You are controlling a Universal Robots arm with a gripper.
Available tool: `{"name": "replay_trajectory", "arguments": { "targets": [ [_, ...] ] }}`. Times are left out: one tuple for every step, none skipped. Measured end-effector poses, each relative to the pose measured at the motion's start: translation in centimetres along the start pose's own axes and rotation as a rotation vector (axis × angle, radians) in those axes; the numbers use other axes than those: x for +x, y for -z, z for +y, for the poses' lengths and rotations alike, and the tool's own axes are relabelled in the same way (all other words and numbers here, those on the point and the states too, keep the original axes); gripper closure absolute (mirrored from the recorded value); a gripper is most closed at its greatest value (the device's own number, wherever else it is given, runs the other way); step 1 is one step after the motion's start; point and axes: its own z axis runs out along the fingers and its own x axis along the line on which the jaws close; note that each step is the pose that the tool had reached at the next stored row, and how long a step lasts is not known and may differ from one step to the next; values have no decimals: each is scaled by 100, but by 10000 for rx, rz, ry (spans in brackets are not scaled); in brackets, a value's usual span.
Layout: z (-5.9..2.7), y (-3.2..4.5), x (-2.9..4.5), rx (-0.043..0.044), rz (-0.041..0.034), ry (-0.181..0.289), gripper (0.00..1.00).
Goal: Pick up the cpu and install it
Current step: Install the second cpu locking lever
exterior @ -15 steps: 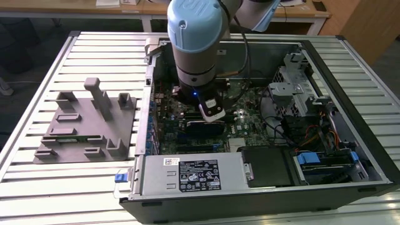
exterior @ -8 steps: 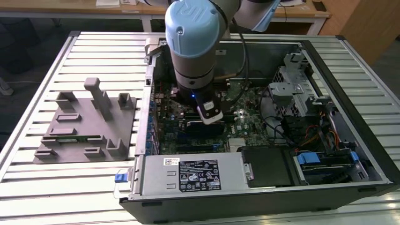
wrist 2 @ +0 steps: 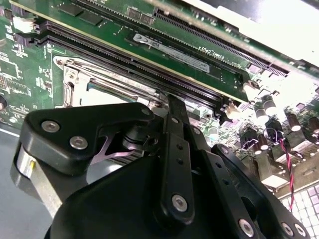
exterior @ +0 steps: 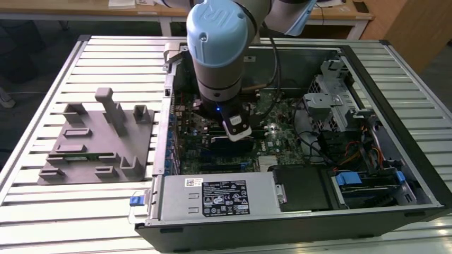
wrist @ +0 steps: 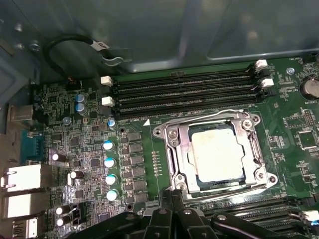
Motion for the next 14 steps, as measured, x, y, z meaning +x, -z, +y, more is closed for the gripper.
{"name": "replay_trajectory", "arguments": {
  "targets": [
    [-1, -4, 0, -2, -2, 0, 89],
    [-2, -8, 0, -1, -1, 0, 89],
    [-3, -11, 1, 2, 1, 1, 89],
    [-4, -16, 2, 2, 1, 1, 89],
    [-5, -19, 3, 2, 1, 0, 89],
    [-6, -22, 4, 3, 1, 0, 89],
    [-7, -24, 6, 4, 1, -1, 89],
    [-8, -25, 9, 4, 1, -1, 89],
    [-8, -25, 9, 4, 1, -1, 89],
    [-8, -25, 9, 4, 2, 1, 89],
    [-7, -24, 10, 3, 1, 1, 89],
    [-6, -19, 10, 6, -1, 1, 89],
    [-3, -9, 9, 17, -3, 1, 89],
    [1, 4, 9, 29, -6, 2, 89]
  ]
}}
